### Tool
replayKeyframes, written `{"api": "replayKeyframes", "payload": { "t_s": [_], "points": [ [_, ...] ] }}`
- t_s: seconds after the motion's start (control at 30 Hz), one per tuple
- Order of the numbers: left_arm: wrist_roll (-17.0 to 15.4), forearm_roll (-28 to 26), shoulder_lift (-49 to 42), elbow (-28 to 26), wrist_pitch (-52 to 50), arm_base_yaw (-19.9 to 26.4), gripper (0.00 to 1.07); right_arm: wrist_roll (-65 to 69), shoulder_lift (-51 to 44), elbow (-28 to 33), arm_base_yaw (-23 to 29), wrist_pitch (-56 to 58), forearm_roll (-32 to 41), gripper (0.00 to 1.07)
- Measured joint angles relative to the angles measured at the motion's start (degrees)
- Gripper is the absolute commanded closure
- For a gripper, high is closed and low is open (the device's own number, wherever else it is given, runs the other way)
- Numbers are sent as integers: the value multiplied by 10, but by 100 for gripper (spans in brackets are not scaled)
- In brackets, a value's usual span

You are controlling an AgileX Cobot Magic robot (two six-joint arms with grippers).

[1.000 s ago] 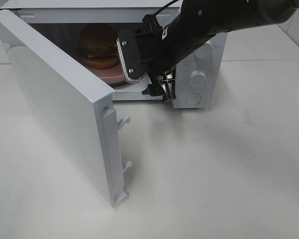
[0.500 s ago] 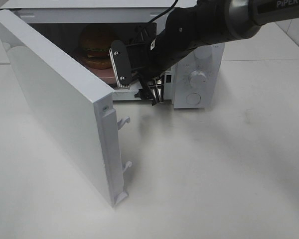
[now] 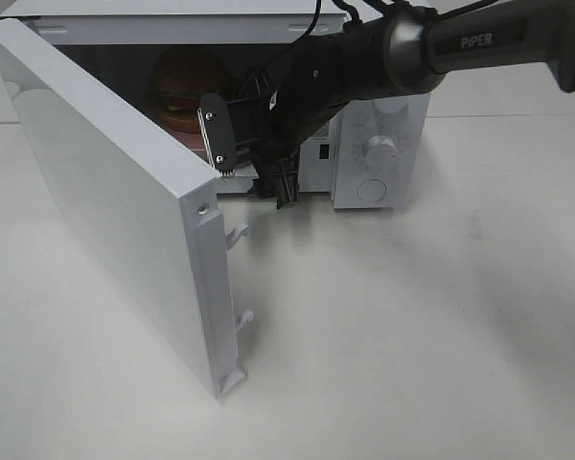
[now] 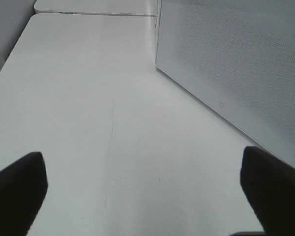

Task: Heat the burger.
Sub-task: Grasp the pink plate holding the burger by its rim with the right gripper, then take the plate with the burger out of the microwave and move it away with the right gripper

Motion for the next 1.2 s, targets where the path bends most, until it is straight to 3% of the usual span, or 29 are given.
{"api": "replayKeyframes", "payload": {
  "t_s": [0.3,0.37,0.4,0.47,0.5,0.53,0.57,0.6,0.63,0.67,0.7,0.77,1.2],
  "points": [
    [0,0,0,0,0,0,7,2,51,-90,0,47,-3,24],
    [0,0,0,0,0,0,7,3,68,-118,0,61,-3,34],
    [0,0,0,0,0,0,7,3,68,-118,0,61,-3,34],
    [0,0,0,0,0,0,7,5,72,-124,0,73,-3,50],
    [0,0,0,0,0,0,7,5,72,-124,0,73,-3,50],
    [0,0,0,0,0,0,7,5,72,-124,0,85,-3,66],
    [0,0,0,0,0,0,7,5,72,-124,0,85,-3,66],
    [0,0,0,0,0,0,7,5,72,-124,0,88,-2,76],
    [0,0,0,0,0,0,7,5,72,-124,2,100,5,93],
    [0,0,0,0,0,0,7,5,72,-124,2,100,5,93],
    [0,0,0,0,0,0,7,5,70,-124,5,105,9,101],
    [0,0,0,0,0,0,7,5,68,-125,6,108,9,107],
    [0,0,0,0,0,0,7,-54,58,-130,5,125,17,107]
  ]
}}
